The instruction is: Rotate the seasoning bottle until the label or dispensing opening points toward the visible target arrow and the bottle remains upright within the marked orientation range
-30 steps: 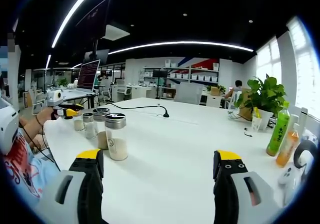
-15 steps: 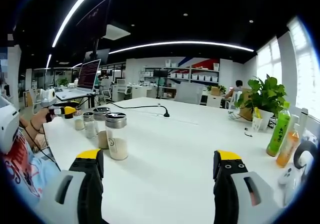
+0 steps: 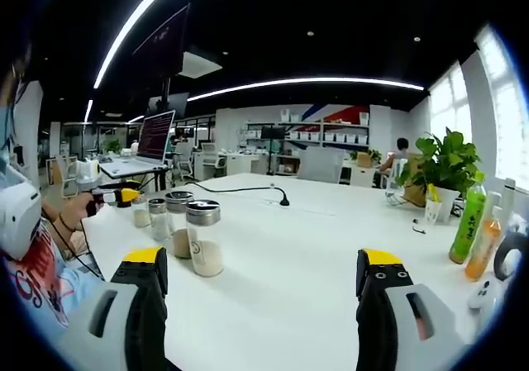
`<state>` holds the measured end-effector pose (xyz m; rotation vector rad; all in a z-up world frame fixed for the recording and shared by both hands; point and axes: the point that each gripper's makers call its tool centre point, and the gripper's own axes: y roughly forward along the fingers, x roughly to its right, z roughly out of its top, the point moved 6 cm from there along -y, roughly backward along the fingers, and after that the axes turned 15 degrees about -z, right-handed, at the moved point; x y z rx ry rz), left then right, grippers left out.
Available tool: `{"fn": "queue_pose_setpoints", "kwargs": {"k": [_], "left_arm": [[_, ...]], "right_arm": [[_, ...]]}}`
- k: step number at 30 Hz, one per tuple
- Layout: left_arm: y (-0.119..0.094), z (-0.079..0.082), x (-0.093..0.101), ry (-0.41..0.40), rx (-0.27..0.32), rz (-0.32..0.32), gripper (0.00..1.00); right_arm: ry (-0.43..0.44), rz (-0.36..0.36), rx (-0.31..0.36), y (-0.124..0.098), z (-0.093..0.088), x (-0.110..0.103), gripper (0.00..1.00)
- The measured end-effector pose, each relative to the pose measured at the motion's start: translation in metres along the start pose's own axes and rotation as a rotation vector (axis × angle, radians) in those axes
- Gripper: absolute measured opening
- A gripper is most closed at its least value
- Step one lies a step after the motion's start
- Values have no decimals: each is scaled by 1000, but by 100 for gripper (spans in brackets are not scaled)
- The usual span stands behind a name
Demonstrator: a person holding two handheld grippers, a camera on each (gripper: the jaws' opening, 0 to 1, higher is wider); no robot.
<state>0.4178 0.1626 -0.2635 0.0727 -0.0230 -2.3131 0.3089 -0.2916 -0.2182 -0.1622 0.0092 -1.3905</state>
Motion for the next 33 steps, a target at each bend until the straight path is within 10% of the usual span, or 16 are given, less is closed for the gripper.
{"fn": "queue_pose_setpoints", "kwargs": {"k": [33], "left_arm": [[15,-17,-4,-55,-28,20,35]], "right_arm": [[30,-94,109,-5,11,19,99]]}}
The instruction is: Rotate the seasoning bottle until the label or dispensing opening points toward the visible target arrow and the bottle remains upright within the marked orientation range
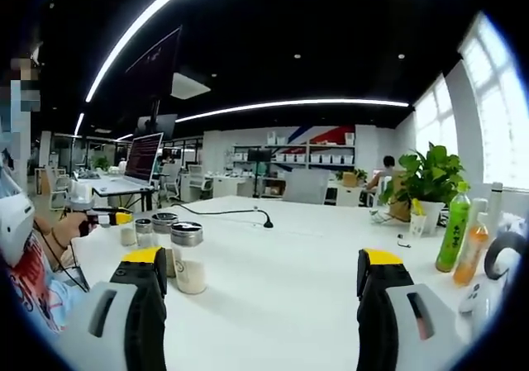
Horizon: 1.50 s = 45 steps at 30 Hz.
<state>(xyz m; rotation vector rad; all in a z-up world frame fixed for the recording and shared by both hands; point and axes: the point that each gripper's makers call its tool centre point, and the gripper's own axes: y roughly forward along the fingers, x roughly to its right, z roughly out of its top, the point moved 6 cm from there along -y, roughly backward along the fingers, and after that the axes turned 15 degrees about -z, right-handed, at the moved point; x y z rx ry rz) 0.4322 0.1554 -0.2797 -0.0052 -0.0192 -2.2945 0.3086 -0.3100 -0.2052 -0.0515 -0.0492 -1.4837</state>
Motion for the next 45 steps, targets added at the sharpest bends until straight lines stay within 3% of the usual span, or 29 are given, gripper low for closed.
{"fn": "queue_pose_setpoints", "kwargs": {"k": [12,22,45], "left_arm": [[2,1,6,13,-7,-52,34],[0,-2,5,21,10,-131,34],[-1,-1,-7,13,-24,-446,34]], "right_arm": [[-16,16,-7,0,-2,-3,98],[-7,5,-26,0,-5,-1,97],[-8,29,-47,1,-9,-3,96]]}}
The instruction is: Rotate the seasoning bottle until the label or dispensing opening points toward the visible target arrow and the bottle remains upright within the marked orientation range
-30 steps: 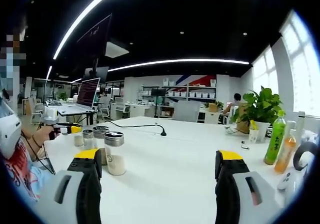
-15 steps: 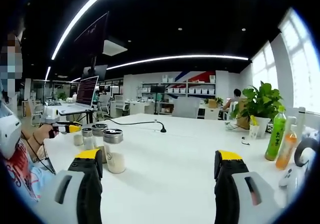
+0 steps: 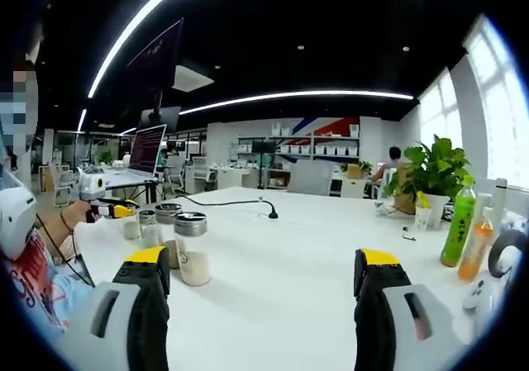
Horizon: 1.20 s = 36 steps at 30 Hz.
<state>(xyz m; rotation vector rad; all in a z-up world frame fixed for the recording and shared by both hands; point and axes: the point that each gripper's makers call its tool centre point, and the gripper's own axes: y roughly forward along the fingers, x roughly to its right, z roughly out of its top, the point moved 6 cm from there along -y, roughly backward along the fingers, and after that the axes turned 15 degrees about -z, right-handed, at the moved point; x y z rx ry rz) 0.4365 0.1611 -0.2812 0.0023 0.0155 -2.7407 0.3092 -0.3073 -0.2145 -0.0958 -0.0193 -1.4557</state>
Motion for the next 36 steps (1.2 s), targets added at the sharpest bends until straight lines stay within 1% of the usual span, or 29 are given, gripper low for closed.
{"fn": "queue_pose_setpoints", "kwargs": {"k": [16,21,25,27,28,29,30,32,36], "left_arm": [[2,0,-5,9,-24,-131,34],[3,1,-5,13,-34,-148,34],[4,0,-5,27,-28,-154,35],[4,-1,-4,36,-32,-146,35],[4,0,-7,25,-19,-112,37],[3,-1,-8,27,-23,-110,42],[3,-1,-8,30,-24,-106,47],[0,-2,-11,35,-17,-70,56],[-6,-1,-10,29,-15,-5,63]], "right_arm": [[0,7,-5,0,-2,-1,95],[2,5,-11,2,-3,1,95],[5,8,-8,2,-2,1,95],[3,7,-12,2,-2,1,96],[14,-3,-19,2,-2,1,97],[24,-11,-23,3,-2,3,99],[26,-16,-24,3,-3,4,99],[27,-25,-29,3,-4,7,99],[27,-34,-34,3,-5,8,99]]}}
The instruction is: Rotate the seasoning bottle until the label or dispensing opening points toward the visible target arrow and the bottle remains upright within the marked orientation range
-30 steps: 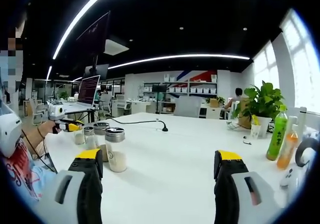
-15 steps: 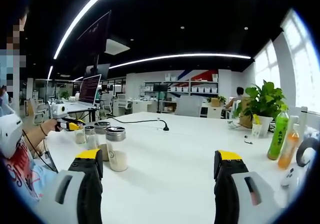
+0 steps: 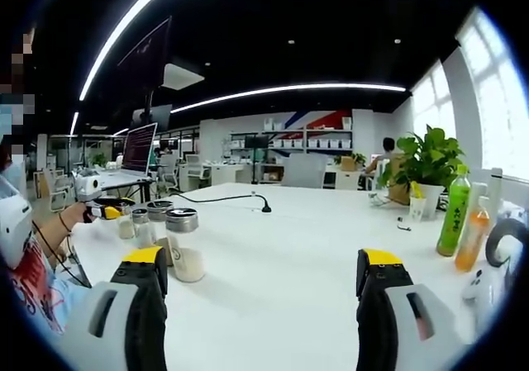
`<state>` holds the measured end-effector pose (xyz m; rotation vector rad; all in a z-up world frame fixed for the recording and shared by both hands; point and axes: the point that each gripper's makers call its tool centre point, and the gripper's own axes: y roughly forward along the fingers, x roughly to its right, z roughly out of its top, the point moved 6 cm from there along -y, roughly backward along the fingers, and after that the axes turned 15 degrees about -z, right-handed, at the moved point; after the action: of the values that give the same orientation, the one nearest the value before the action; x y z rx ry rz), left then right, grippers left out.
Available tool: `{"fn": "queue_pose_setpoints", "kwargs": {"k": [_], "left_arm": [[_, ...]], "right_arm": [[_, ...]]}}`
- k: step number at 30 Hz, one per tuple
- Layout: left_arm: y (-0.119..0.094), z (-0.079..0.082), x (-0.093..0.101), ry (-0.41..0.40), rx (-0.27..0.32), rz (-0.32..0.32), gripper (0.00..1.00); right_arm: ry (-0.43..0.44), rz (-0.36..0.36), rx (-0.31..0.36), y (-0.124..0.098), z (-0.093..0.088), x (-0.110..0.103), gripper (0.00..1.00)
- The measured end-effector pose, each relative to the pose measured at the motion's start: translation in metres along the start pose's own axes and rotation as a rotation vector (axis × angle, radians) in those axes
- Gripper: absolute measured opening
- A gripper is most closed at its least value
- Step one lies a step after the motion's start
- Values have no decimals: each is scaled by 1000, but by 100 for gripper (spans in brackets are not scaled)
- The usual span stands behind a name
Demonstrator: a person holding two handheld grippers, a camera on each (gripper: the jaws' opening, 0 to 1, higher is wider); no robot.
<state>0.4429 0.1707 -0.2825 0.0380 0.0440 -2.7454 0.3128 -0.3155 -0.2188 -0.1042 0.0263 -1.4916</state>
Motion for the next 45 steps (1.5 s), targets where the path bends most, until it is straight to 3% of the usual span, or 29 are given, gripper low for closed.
{"fn": "queue_pose_setpoints", "kwargs": {"k": [3,6,11,16,28,35,39,45], "left_arm": [[-4,0,2,2,-7,70,68],[-7,2,1,52,-21,179,67],[-4,4,11,25,-23,249,67],[-4,12,19,82,-33,368,65],[7,5,22,12,-14,411,62],[7,4,20,27,-15,445,58],[10,4,21,22,-10,436,51],[13,3,22,21,-10,431,50]], "right_arm": [[-3,17,4,0,1,-3,99],[-7,32,8,-1,3,-9,99],[-24,49,8,-2,3,-11,99],[-20,44,5,-2,3,-9,99],[-25,38,7,-2,4,-8,99],[-27,47,4,-2,3,-11,99],[-26,49,5,-2,3,-12,99],[-23,45,2,-2,2,-11,99]]}}
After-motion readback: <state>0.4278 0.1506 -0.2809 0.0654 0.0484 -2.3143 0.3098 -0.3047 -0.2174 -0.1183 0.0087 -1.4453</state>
